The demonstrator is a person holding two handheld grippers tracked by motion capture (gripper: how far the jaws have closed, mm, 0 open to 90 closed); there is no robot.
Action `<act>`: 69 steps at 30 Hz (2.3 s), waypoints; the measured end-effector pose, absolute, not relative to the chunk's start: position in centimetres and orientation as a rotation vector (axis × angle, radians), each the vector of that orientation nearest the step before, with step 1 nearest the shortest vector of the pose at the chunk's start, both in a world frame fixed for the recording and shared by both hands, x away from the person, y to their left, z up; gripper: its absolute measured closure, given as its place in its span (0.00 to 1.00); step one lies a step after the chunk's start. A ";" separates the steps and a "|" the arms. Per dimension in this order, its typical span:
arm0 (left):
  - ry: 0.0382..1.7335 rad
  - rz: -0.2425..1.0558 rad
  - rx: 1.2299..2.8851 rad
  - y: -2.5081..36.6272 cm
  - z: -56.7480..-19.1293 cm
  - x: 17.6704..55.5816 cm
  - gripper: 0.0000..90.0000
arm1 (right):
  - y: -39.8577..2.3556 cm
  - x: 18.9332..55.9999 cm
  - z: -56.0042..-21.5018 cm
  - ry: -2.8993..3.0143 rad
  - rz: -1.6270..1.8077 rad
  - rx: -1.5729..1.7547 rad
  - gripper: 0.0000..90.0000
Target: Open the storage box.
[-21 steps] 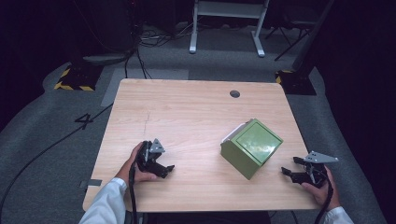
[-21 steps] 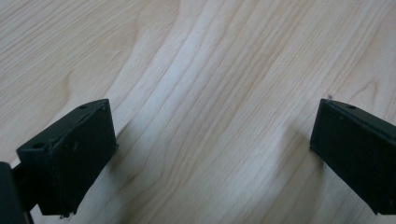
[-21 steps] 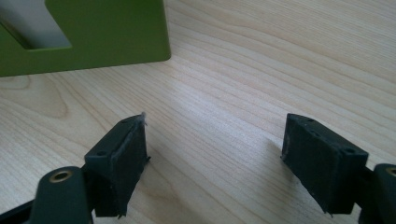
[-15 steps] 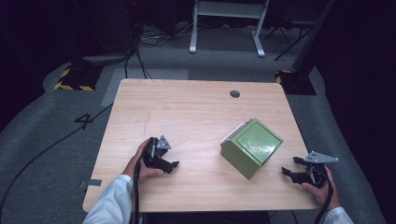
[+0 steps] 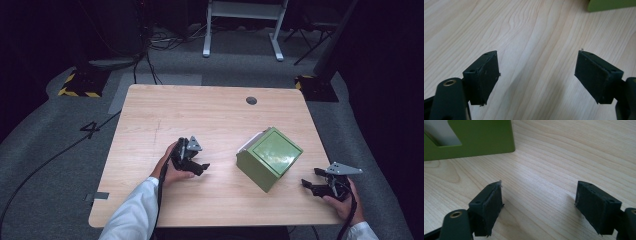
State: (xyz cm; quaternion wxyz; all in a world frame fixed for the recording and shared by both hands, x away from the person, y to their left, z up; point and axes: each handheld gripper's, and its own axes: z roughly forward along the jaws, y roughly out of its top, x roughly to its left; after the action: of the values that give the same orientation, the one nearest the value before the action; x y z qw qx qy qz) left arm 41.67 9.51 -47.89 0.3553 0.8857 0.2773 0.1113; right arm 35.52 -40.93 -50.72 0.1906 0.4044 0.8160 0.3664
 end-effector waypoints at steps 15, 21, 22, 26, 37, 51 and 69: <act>0.684 0.314 2.242 7.3 -46.4 43.3 0.21 | -40.9 35.5 -50.7 2.292 1.028 1.136 0.24; 0.699 0.303 2.219 5.5 -46.2 44.6 0.24 | -40.9 35.5 -50.7 2.293 1.029 1.137 0.24; 0.699 0.303 2.219 5.5 -46.2 44.6 0.26 | -40.9 35.5 -50.7 2.292 1.029 1.138 0.24; 0.698 0.286 2.196 4.3 -46.1 45.4 0.27 | -40.9 35.5 -50.7 2.292 1.029 1.137 0.24; 0.682 0.263 2.137 1.4 -45.6 46.4 0.28 | -40.9 35.5 -50.7 2.293 1.029 1.137 0.24; 0.675 0.198 2.134 -0.7 -45.7 47.1 0.28 | -40.9 35.5 -50.7 2.293 1.029 1.137 0.24; 0.637 0.039 2.133 -1.1 -47.2 48.3 0.49 | -40.9 35.5 -50.7 2.293 1.029 1.134 0.24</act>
State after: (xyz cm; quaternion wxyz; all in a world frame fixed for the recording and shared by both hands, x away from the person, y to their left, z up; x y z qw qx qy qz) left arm 48.33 -1.12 -47.25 0.4418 0.8594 0.2568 0.0157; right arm 35.49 -40.93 -50.71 0.1909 0.4037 0.8164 0.3662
